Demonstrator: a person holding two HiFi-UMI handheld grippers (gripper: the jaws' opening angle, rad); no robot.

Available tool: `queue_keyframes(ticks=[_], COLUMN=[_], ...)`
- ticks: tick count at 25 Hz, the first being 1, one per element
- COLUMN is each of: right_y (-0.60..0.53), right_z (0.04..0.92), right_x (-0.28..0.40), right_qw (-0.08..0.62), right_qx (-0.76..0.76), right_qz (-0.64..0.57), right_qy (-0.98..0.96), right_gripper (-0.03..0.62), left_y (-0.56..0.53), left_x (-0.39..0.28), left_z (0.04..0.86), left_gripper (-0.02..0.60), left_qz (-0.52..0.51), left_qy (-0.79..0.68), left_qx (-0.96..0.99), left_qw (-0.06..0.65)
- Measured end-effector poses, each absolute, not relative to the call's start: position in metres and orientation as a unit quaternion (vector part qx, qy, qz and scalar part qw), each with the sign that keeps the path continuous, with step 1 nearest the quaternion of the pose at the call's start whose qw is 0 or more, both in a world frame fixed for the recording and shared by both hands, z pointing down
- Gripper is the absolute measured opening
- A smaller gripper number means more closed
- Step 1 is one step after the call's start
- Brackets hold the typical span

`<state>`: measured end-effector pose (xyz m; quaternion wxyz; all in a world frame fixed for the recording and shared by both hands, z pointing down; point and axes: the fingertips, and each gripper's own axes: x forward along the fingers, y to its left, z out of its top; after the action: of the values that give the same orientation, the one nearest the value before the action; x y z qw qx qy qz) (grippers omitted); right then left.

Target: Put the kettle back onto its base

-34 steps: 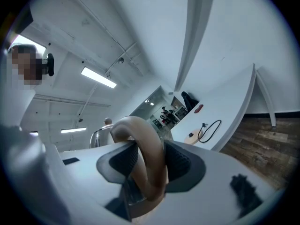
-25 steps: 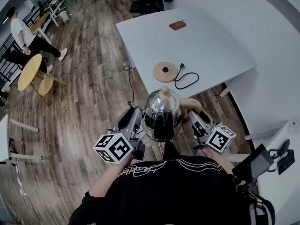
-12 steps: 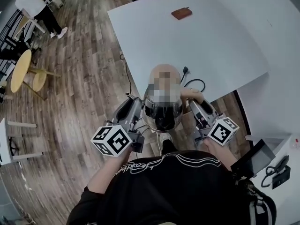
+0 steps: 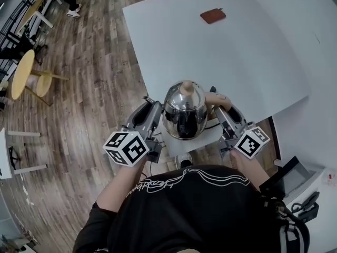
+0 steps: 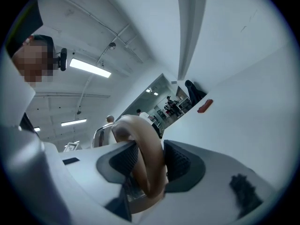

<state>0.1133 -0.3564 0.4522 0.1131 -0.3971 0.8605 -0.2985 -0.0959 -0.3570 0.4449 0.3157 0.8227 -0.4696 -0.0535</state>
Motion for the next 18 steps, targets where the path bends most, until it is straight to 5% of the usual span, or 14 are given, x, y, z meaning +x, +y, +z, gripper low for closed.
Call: queue_keyframes(ticks=[18], right_y=[-0.462], right_z=[0.503], right_x=[0.115], right_qw=[0.039], right_qx=[-0.362], right_qz=[-0.183], right_qy=[0.913], right_gripper=[0.153], left_y=[-0.459], left_x=[-0.084], left_z=[0.497], left_gripper=[0.1], left_qz=[-0.031], left_qy=[-0.456], left_qx=[0.865], left_qw=[0.207])
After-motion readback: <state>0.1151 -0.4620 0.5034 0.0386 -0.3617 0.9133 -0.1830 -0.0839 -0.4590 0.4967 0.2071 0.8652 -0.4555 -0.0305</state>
